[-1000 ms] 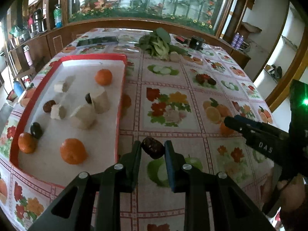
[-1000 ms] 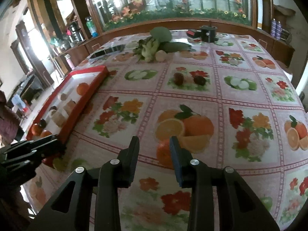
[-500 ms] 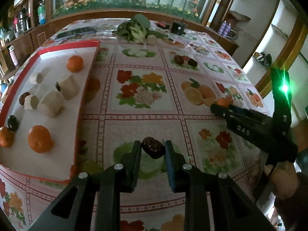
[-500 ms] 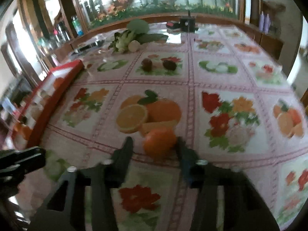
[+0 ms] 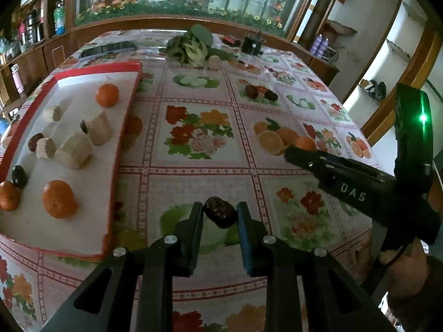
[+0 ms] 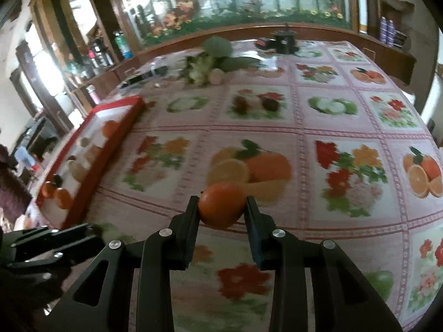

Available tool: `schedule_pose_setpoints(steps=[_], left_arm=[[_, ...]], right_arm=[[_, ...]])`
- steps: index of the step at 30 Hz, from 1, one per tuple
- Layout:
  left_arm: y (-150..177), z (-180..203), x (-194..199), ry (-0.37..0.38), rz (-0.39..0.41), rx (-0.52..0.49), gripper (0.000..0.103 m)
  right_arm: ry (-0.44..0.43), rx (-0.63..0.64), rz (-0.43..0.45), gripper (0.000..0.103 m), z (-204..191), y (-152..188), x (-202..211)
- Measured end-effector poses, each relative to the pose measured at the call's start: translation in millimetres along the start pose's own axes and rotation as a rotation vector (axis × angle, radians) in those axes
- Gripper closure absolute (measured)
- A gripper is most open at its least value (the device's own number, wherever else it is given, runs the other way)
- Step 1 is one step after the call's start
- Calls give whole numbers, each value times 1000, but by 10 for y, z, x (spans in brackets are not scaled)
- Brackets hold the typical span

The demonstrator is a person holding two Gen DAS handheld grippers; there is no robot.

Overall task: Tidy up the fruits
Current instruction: 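Carry the orange and date with both grippers over the tray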

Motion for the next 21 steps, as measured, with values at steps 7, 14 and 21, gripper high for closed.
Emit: schedule_pose_setpoints(steps=[7,14,21], left_arm=[[-55,-394,156,-41,36,80,76],[-63,-972,291,-139,71,169,76],[-24,-1495,254,-231,60,249,76]], right_arm=[[-100,81,-17,72,-568,-130,-173],[-187,177,-45,72,-1151,-226,-390],[-239,273,-98,72,-1670,-202,-696]])
Point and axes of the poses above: each gripper's, at about its wrist camera, not at the fingertips, and x roughly against the way its jaws point, z to its right, y to its underside, the point moved 2 cm from there along -x, roughly the way its jaws point, and after that the axes turned 9 degrees about -y, right-handed, at the moved point
